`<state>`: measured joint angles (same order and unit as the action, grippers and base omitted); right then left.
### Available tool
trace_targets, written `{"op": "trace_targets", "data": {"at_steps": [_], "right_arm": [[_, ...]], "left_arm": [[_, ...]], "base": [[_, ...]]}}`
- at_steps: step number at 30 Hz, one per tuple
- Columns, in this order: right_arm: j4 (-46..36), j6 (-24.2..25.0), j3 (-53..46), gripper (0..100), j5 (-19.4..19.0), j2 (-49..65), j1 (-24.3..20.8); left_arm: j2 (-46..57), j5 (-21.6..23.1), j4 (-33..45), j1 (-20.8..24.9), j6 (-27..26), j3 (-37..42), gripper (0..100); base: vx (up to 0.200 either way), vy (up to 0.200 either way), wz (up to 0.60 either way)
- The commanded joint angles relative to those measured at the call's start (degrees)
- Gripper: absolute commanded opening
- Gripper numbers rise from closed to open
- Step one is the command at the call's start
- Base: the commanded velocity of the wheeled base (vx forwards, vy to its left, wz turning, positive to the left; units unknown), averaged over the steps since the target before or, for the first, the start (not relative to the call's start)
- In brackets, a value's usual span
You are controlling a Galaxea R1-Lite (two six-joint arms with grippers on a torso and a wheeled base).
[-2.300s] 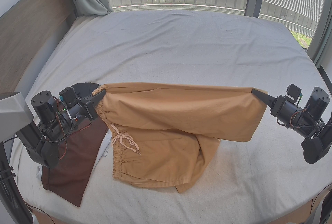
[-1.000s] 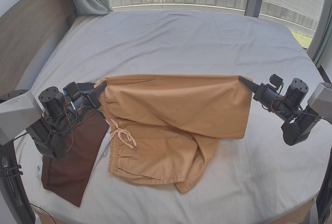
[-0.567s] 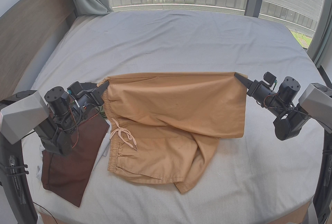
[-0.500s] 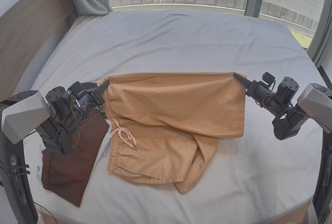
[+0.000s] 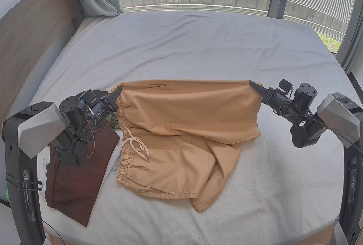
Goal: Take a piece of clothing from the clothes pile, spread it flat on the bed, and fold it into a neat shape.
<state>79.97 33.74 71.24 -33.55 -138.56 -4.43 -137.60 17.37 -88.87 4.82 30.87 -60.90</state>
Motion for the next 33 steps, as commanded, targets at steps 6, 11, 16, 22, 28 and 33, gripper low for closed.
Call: {"op": "trace_targets", "data": {"at_steps": [6, 11, 16, 22, 28, 33], "right_arm": [[-1.92, 0.01, 4.78, 0, 0.15, -3.3, -0.15], [-4.3, -0.08, 8.47, 0, 0.41, -4.88, -0.32], [-6.76, -0.26, 11.55, 0, 0.33, -5.67, -0.41], [-8.52, -0.17, 15.07, 0, 0.33, -7.78, -0.58], [-9.75, -0.08, 16.03, 0, 1.03, -8.04, -0.76], [-10.27, -0.08, 19.46, 100, 3.31, -9.01, -0.85]], "left_arm": [[-2.85, -0.23, 0.01, -0.07, 1.48, -2.82, 0], [-3.73, -2.78, 0.01, 0.02, 5.08, -5.1, 0], [-4.96, -2.78, 0.01, 0.02, 5.17, -5.63, 0], [-6.02, -2.17, 0.01, 0.02, 5.52, -5.89, 0], [-7.07, -1.99, 0.1, 0.02, 5.61, -6.77, 0], [-7.34, -1.9, 0.19, 0.02, 6.93, -7.39, 100]], "base": [[0.0, 0.0, 0.0], [0.0, 0.0, 0.0], [0.0, 0.0, 0.0], [0.0, 0.0, 0.0], [0.0, 0.0, 0.0], [0.0, 0.0, 0.0]]}}
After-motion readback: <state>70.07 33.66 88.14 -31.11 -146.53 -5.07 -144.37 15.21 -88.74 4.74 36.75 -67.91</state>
